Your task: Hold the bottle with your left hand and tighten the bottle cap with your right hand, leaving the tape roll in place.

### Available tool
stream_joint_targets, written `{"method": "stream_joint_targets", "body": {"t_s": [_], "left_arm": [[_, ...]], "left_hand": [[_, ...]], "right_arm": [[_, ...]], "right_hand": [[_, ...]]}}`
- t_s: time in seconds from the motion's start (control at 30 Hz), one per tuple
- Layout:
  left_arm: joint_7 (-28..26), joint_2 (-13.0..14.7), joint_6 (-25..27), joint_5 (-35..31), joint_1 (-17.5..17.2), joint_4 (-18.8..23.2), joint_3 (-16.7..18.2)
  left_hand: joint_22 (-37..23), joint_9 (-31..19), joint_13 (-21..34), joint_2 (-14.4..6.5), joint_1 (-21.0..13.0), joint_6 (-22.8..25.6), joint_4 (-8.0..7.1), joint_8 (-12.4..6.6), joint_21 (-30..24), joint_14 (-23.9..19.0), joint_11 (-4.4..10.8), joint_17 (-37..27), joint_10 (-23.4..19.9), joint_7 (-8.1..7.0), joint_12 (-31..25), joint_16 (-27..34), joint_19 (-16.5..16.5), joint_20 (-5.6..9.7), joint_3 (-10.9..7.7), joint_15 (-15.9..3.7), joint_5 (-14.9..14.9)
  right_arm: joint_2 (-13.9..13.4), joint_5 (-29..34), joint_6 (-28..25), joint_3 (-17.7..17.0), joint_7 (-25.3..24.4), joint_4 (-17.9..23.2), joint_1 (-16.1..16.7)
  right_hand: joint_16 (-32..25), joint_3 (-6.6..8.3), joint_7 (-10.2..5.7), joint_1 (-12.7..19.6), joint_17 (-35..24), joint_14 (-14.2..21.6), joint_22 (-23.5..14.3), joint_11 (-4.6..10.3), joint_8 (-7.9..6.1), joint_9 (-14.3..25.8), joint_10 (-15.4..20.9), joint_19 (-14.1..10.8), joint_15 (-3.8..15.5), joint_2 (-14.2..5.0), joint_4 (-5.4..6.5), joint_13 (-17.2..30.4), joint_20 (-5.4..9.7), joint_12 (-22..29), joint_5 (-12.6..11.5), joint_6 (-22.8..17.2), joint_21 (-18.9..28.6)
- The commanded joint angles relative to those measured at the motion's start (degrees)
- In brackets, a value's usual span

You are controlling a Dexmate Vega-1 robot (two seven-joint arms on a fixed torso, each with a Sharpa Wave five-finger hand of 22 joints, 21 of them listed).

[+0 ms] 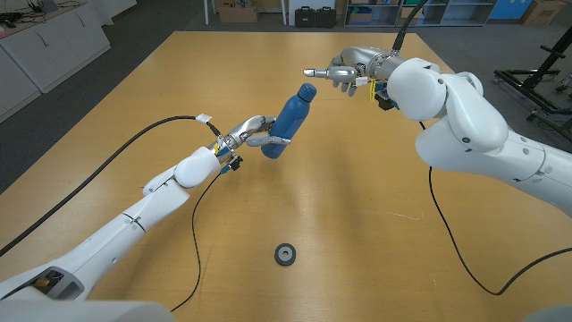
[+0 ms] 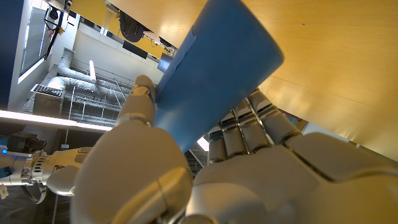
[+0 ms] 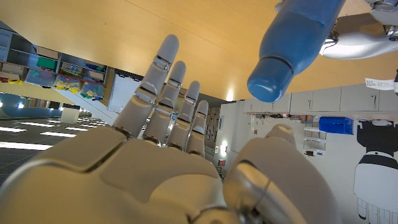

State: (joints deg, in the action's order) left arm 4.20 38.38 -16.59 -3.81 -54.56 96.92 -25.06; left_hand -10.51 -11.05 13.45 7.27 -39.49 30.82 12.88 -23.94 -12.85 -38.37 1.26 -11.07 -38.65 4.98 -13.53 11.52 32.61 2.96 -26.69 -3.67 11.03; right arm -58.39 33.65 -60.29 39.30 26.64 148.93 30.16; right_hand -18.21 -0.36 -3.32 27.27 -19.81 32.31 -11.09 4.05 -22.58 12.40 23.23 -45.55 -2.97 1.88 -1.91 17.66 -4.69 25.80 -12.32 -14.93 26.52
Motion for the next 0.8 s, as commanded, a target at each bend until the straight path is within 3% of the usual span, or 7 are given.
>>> {"method": "stream_joint_targets", "body": {"t_s": [0.03,0.13,0.2,0.37,0.63,0.8], "left_arm": [[-0.3,-0.1,0.2,0.3,-0.3,0.3,0.2],[-0.5,-0.2,0.0,0.4,-0.4,0.1,0.2],[-0.6,-0.3,-0.1,0.5,-0.4,0.0,0.2],[-0.7,-0.5,-0.5,0.7,-0.3,-0.3,0.2],[-0.6,-0.6,-1.2,0.8,-0.2,-0.6,0.2],[-0.7,-0.3,-1.3,0.6,-0.5,0.0,0.4]], "left_hand": [[-0.2,-0.2,0.2,-7.6,-2.4,9.7,-3.93,-0.15,0.3,-0.6,4.39,-0.1,-4.2,-9.42,0.0,-0.1,0.2,6.81,-4.37,-8.82,0.3],[-0.2,-0.2,0.2,-7.6,-2.4,9.8,-3.92,-0.16,0.3,-0.6,4.35,-0.1,-4.2,-9.35,0.0,-0.1,0.2,6.81,-4.38,-8.82,0.3],[-0.2,-0.2,0.3,-7.6,-2.4,9.8,-3.9,-0.14,0.3,-0.6,4.45,-0.1,-4.1,-9.36,0.1,-0.1,0.2,6.82,-4.4,-8.83,0.3],[-0.2,-0.2,0.3,-7.6,-2.3,9.8,-3.88,-0.09,0.3,-0.6,4.41,-0.1,-4.1,-9.34,0.1,-0.1,0.2,6.8,-4.43,-8.83,0.3],[-0.2,-0.2,0.3,-7.6,-2.4,9.8,-3.69,-0.01,0.4,-0.4,4.55,-0.1,-4.3,-9.37,0.1,-0.2,0.1,6.99,-4.57,-8.96,0.3],[-0.2,-0.2,0.3,-7.6,-2.5,9.8,-3.63,0.01,0.4,-0.3,4.52,0.0,-4.3,-9.41,0.1,-0.3,0.0,7.02,-4.64,-8.99,0.3]], "right_arm": [[1.3,-14.3,12.6,-15.8,-7.5,-2.0,11.8],[0.7,-16.0,14.5,-16.5,-8.0,-2.5,12.1],[0.2,-16.9,15.6,-16.5,-8.0,-2.8,11.9],[-0.1,-20.2,18.4,-17.3,-7.7,-4.2,11.5],[-1.0,-20.5,18.8,-15.2,-7.3,-4.6,9.3],[-1.4,-19.8,17.7,-13.5,-6.5,-4.4,7.6]], "right_hand": [[2.5,0.91,-0.03,3.1,0.8,-6.2,-0.1,1.14,1.13,0.2,-4.0,5.3,-1.87,-0.63,-1.77,-1.1,-3.52,-2.8,-0.6,1.6,-2.5],[3.9,1.35,0.42,4.7,1.1,-9.7,-0.1,1.71,1.57,0.2,-6.2,8.7,-1.59,-0.78,-2.67,-1.6,-5.19,-4.3,-1.1,1.8,-4.2],[4.3,1.94,0.61,6.0,1.2,-10.9,-0.2,1.48,1.78,0.3,-6.2,9.5,-0.28,-1.26,-3.32,-1.9,-5.31,-4.6,-1.2,1.9,-4.6],[4.5,2.82,0.29,8.1,1.4,-11.9,-0.2,1.68,2.04,0.3,-6.7,11.4,0.26,-1.78,-4.41,-2.2,-6.19,-5.2,-1.5,2.1,-5.6],[4.7,3.65,0.03,9.9,1.6,-12.7,-0.2,2.29,2.09,0.4,-6.3,12.1,0.74,-2.33,-5.29,-2.4,-6.6,-5.4,-1.9,1.8,-6.0],[4.0,4.39,-0.73,11.4,1.9,-11.2,-0.2,3.05,1.66,0.5,-3.8,11.7,1.34,-2.86,-5.91,-2.7,-6.11,-4.9,-2.1,-0.1,-6.1]]}}
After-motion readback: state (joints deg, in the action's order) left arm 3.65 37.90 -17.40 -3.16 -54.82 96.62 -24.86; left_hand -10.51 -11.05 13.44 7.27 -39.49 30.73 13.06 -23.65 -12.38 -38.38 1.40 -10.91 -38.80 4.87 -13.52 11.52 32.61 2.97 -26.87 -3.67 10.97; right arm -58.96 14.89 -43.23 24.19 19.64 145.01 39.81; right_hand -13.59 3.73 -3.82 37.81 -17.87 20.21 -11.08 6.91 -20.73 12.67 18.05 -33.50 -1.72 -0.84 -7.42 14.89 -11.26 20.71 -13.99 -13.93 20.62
